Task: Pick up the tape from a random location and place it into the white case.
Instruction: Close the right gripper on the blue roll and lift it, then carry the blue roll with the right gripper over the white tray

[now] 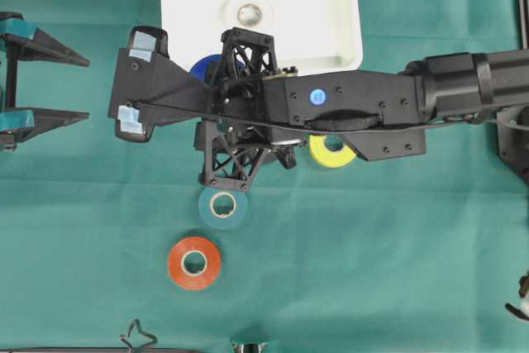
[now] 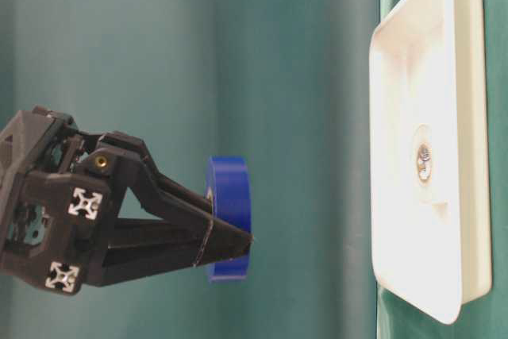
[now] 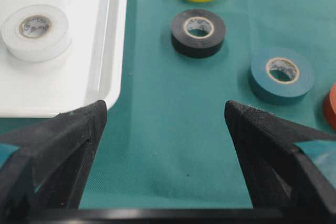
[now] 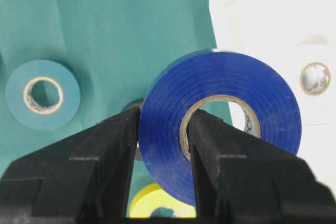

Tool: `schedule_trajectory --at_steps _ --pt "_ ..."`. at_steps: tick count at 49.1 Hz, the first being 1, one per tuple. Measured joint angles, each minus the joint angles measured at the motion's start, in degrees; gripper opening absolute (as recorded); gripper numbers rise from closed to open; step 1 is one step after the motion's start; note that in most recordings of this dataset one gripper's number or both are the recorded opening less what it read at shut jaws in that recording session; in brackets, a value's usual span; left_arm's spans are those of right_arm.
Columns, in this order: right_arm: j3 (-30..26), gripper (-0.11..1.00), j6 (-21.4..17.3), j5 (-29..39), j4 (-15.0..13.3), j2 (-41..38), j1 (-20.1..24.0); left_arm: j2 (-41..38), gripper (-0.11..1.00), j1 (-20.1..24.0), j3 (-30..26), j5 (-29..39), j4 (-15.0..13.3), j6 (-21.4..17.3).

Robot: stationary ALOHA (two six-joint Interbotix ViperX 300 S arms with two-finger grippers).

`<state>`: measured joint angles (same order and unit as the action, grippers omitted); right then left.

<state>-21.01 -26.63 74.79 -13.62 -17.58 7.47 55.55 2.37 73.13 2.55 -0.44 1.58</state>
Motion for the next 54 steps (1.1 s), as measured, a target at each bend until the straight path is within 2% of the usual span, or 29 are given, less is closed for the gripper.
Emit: schedule_trajectory --at_steps 11,28,39,47,54 --pt "-0.1 0.31 1.7 0.0 -0.1 0.0 -2.2 -0.1 0.96 0.0 0.0 0.1 0.0 -0.1" --pt "-0.1 0.31 5.8 -1.4 -0.2 0.0 -11.0 -0.1 0.96 0.0 0.0 0.5 0.0 0.0" --pt "0.1 0.31 6.2 -3.0 -0.2 0.0 -15.6 0.0 0.96 0.0 0.0 0.6 0.1 -0.1" --pt "2.2 0.31 6.2 -3.2 -0.3 0.2 -16.6 -0.1 0.96 0.0 0.0 0.6 0.0 -0.1" --pt "7.1 0.31 6.1 -3.7 -0.9 3.3 -18.5 -0.1 0.96 0.0 0.0 0.5 0.1 -0.1"
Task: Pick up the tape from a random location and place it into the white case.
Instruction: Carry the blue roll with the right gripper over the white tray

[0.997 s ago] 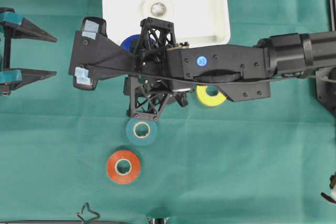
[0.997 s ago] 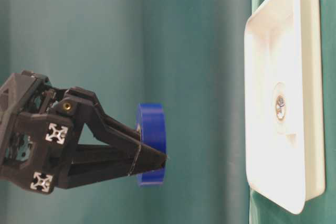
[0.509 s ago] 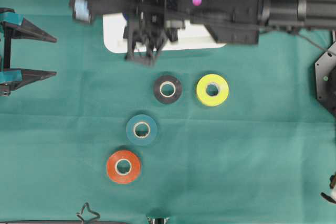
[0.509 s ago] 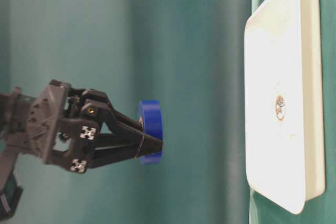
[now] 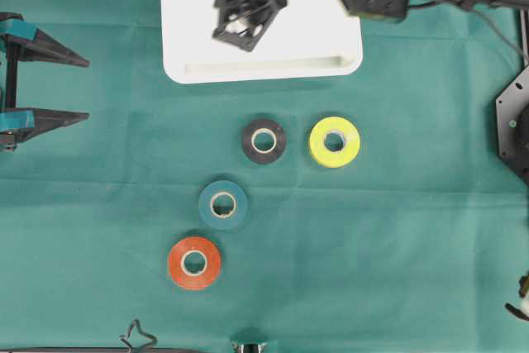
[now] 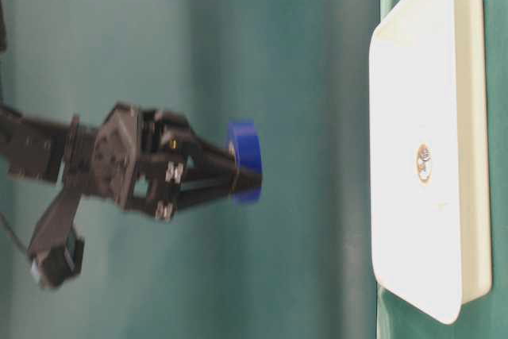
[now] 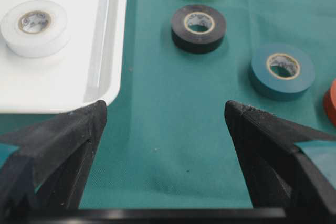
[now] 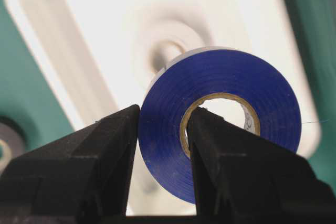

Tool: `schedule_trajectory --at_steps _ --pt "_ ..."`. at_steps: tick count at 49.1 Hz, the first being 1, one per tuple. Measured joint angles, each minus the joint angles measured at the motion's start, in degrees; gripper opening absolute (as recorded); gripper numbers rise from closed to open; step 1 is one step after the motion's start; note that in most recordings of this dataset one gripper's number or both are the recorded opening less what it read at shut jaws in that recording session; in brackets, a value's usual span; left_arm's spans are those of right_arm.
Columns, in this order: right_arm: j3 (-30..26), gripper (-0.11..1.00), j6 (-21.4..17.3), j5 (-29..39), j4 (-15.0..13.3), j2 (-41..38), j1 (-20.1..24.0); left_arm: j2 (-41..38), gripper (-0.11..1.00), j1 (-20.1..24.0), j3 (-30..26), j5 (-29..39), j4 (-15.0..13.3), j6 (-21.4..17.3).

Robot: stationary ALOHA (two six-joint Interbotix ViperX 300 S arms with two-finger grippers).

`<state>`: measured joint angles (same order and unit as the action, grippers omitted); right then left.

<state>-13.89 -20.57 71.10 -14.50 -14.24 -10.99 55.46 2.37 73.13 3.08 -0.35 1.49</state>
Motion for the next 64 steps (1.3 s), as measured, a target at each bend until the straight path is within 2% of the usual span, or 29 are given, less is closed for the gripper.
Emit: schedule_trajectory --at_steps 7,18,28,64 --pt "5.9 0.31 -0.7 -2.0 -0.2 4.4 -2.4 0.1 0.96 0.0 0.0 0.2 -0.1 0.0" --pt "16.0 0.31 -1.3 -6.6 -0.2 11.2 -3.3 0.1 0.96 0.0 0.0 0.3 -0.1 0.0" --pt "21.6 0.31 -2.1 -9.4 -0.2 15.3 -4.7 0.0 0.96 0.0 0.0 0.3 -0.1 0.1" --pt "22.2 0.31 -2.1 -10.8 -0.3 16.0 -4.7 0.0 0.96 0.0 0.0 0.2 -0.1 0.0"
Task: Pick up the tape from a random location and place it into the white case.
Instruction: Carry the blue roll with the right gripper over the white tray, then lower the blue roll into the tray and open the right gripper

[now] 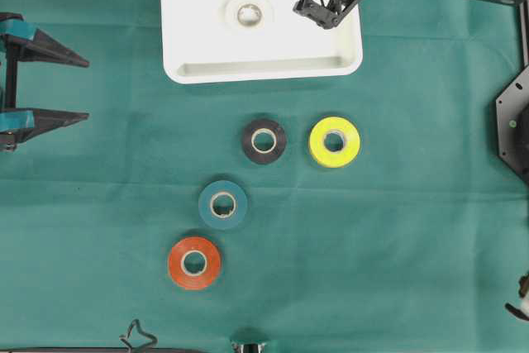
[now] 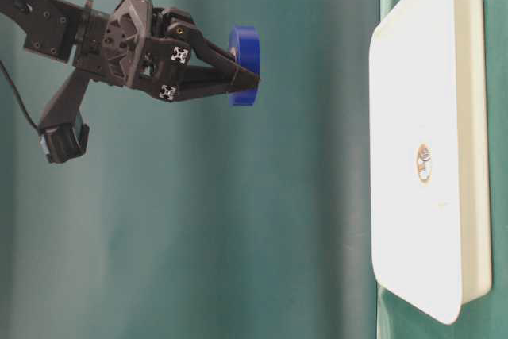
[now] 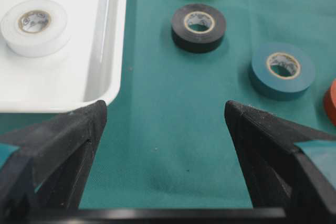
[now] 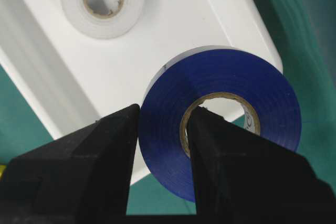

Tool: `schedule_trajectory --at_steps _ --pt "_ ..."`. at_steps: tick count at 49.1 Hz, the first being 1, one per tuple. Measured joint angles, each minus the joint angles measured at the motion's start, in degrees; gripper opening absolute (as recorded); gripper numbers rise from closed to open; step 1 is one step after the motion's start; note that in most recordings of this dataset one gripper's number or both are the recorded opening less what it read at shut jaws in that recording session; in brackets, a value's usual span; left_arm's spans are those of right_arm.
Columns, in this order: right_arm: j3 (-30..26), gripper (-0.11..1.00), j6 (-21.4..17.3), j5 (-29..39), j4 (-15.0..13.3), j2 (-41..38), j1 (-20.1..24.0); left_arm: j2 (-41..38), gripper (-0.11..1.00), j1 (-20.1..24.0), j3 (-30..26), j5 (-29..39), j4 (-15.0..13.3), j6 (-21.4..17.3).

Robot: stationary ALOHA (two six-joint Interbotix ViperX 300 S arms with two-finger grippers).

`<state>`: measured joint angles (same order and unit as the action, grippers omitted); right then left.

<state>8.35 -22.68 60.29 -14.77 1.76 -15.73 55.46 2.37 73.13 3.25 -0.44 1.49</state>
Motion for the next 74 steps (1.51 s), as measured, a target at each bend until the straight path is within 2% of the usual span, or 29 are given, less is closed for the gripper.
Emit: schedule_trajectory --at_steps 24,41,52,63,74 --pt "1.0 0.31 -0.1 -0.9 0.0 -0.1 0.0 0.1 0.96 0.0 0.0 0.0 0.0 0.0" --pt "7.8 0.31 -2.4 -9.3 0.0 -3.5 -1.1 0.0 0.96 0.0 0.0 0.0 0.0 0.0" --pt "11.4 0.31 -3.8 -18.1 0.0 -8.4 -2.1 0.1 0.96 0.0 0.1 0.0 0.0 0.0" --pt "12.5 0.31 -5.2 -24.7 0.3 -12.9 -2.0 0.0 0.96 0.0 0.0 0.1 0.1 0.0" --pt "12.7 0.31 -6.0 -25.7 0.3 -15.7 -2.5 0.1 0.96 0.0 0.0 0.0 0.0 0.1"
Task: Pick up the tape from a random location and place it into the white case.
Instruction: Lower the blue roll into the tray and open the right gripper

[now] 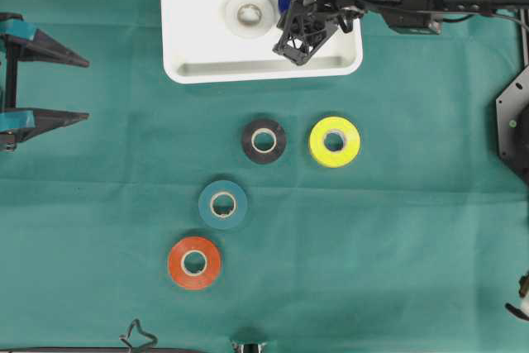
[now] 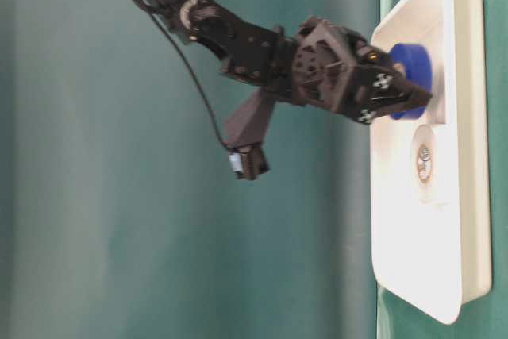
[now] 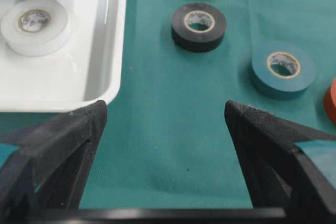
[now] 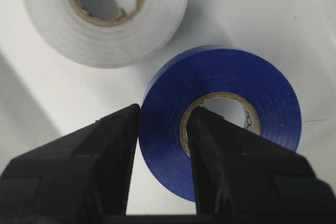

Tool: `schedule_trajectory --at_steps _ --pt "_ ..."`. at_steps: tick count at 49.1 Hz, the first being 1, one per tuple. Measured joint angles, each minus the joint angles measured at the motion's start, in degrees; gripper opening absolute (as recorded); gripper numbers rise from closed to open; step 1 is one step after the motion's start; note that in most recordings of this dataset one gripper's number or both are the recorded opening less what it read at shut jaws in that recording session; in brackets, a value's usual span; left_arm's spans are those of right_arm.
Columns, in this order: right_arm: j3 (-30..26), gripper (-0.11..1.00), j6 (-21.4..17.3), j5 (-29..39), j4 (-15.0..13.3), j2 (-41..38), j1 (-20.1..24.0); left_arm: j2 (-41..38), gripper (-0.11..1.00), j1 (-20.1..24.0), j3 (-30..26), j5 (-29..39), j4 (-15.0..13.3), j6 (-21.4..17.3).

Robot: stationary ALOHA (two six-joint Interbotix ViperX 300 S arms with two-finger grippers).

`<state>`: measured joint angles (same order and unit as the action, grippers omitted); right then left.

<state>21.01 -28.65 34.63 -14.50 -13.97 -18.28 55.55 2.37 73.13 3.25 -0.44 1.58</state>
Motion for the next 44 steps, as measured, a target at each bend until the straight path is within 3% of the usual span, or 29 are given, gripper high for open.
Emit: schedule_trajectory --at_steps 30,39,44 --pt "0.0 0.32 0.2 0.1 0.1 -0.9 -0.3 -0.1 0.96 0.1 0.0 0.0 0.0 -0.1" --pt "0.0 0.82 0.0 0.3 0.1 -1.0 -0.3 -0.1 0.96 0.4 0.1 0.1 0.0 -0.1" --pt "0.0 0.93 -0.2 0.4 0.1 -0.9 -0.3 -0.1 0.96 0.4 0.0 0.0 0.1 -0.1"
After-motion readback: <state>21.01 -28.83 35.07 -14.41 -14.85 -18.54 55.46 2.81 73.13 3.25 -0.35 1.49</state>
